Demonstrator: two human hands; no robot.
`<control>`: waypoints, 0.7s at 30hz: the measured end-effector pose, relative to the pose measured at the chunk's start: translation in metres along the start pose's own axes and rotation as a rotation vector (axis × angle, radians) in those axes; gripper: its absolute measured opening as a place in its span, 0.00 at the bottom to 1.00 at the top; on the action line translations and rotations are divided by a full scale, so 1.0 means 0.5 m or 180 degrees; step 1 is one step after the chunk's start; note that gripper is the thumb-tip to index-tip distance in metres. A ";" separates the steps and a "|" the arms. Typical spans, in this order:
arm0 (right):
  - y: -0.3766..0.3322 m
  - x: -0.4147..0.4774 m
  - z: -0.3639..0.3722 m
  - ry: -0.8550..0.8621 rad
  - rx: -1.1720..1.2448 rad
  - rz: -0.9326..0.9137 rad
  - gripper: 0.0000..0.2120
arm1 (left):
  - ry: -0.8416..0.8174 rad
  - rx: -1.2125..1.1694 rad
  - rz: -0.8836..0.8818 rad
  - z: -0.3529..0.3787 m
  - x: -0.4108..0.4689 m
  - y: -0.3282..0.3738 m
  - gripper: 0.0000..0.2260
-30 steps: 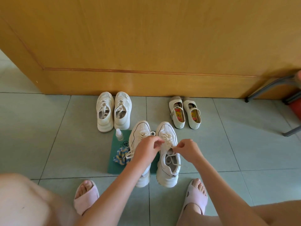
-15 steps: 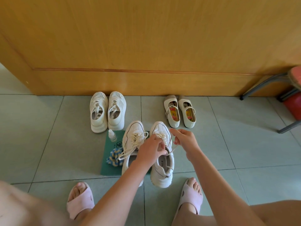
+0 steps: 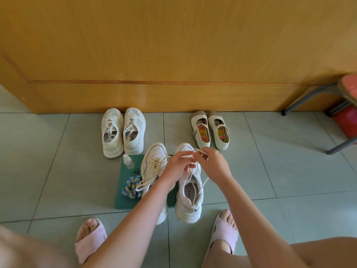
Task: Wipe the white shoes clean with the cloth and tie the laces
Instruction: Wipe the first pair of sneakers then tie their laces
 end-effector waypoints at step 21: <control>0.012 0.020 -0.005 -0.0053 0.1270 0.0197 0.12 | -0.0133 0.0116 0.0458 -0.017 -0.001 0.021 0.04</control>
Point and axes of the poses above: each hand's wrist, its own x-axis towards the middle knuckle, its own z-axis out of the palm, y = z × x, the point moved 5 cm from there along x, towards the middle knuckle, and after that the axes turned 4 degrees about -y, right-handed, at the moved point
